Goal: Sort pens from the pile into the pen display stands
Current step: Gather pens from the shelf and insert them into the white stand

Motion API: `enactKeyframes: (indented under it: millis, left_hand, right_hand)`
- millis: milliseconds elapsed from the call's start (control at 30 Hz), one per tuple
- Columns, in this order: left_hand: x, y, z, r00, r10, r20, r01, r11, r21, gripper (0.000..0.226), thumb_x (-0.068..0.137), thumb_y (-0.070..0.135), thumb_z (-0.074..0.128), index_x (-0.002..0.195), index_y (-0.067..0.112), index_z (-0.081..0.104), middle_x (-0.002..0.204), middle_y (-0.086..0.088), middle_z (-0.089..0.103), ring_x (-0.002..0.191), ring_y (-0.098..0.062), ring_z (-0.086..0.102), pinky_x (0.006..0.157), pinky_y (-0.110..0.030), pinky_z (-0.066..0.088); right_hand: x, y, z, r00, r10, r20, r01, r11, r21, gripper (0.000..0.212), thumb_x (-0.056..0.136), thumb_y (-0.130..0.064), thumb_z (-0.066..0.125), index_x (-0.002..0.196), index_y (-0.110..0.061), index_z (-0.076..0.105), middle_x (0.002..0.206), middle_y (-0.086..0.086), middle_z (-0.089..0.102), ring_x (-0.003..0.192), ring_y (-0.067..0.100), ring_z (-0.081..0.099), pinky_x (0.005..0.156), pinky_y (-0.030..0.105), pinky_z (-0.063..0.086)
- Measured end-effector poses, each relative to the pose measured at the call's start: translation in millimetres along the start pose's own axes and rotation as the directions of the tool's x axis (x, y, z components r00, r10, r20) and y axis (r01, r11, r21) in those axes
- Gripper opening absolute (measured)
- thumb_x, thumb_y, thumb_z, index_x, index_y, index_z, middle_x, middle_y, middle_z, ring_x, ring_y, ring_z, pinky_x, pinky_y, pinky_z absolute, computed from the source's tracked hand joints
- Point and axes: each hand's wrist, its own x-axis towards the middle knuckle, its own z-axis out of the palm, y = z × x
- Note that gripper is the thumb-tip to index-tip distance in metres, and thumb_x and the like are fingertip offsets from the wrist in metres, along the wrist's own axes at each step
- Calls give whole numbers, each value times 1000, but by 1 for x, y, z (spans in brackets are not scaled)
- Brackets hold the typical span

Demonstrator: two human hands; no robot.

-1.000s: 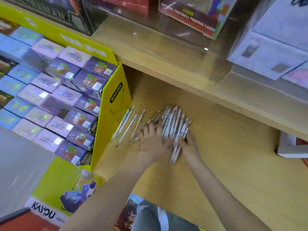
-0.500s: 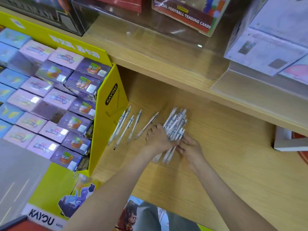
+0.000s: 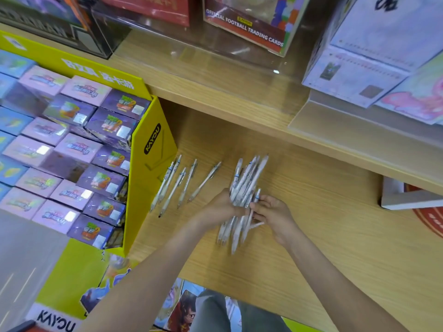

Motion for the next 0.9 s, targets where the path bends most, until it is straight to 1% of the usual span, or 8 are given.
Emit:
enactKeyframes:
  millis: [233, 333, 433, 533, 633, 700, 767, 900]
  left_hand:
    - [2, 2, 0, 999, -28, -15, 28, 999, -17, 35, 86, -1, 63, 116, 17, 62, 109, 1, 70, 102, -13, 66, 84, -19, 51]
    - [1, 5, -4, 994, -66, -85, 62, 997, -45, 31, 89, -1, 57, 115, 15, 55, 99, 6, 66, 96, -12, 63, 73, -16, 49]
    - [-5, 9, -8, 994, -67, -87, 62, 996, -59, 42, 94, 4, 54, 133, 11, 40, 105, 11, 49, 106, -10, 50, 77, -21, 40]
    - [-11, 9, -11, 995, -62, -83, 58, 997, -49, 59, 96, 7, 54, 146, 4, 23, 124, 2, 42, 116, -10, 38, 84, -17, 30]
    - [-13, 8, -12, 992, -75, -100, 72, 997, -30, 64, 95, 8, 57, 148, 7, 21, 142, -4, 40, 127, -14, 37, 91, -18, 29]
    - [-17, 10, -14, 996, -65, -68, 64, 998, -14, 56, 94, 6, 56, 141, 19, 29, 131, 7, 47, 126, -14, 41, 87, -7, 33]
    - [-20, 11, -15, 998, -28, -49, 27, 999, -21, 43, 93, 1, 54, 119, 31, 39, 111, 20, 53, 119, -12, 49, 72, 1, 38]
    - [-27, 11, -19, 1000, 4, -8, -4, 996, -91, 45, 92, 9, 61, 117, 34, 33, 104, 28, 48, 114, -3, 48, 86, -13, 38]
  right_hand:
    - [7, 0, -1, 996, -4, -84, -3, 997, -80, 19, 86, -2, 66, 103, -10, 62, 89, 3, 70, 79, 12, 67, 74, 19, 54]
    - [13, -4, -4, 990, -39, -133, 13, 982, -191, 33, 85, -9, 69, 117, -7, 58, 100, 6, 68, 84, 13, 66, 77, 22, 53]
    - [13, -9, -6, 979, -130, -154, 41, 878, -477, 42, 84, -18, 71, 121, -12, 53, 103, 3, 61, 91, 16, 59, 72, 20, 44]
    - [14, -12, -5, 935, -317, -159, 138, 739, -659, 53, 85, -27, 69, 131, -11, 48, 112, 5, 53, 105, 21, 52, 79, 25, 37]
    - [11, -23, 9, 956, -254, -148, 153, 859, -488, 54, 89, -43, 60, 132, -16, 45, 111, 0, 56, 100, 17, 56, 82, 29, 43]
    - [13, -27, 21, 989, -120, -86, 97, 968, -233, 45, 90, -42, 58, 122, -10, 54, 108, 5, 64, 97, 22, 63, 82, 33, 51]
    - [13, -29, 29, 996, -89, -22, 87, 993, -85, 31, 94, -32, 56, 107, -4, 61, 102, 11, 68, 93, 27, 65, 79, 34, 54]
    - [8, -31, 31, 996, -78, 40, 76, 996, 38, 30, 95, -21, 56, 109, 5, 60, 106, 18, 68, 94, 30, 66, 79, 34, 55]
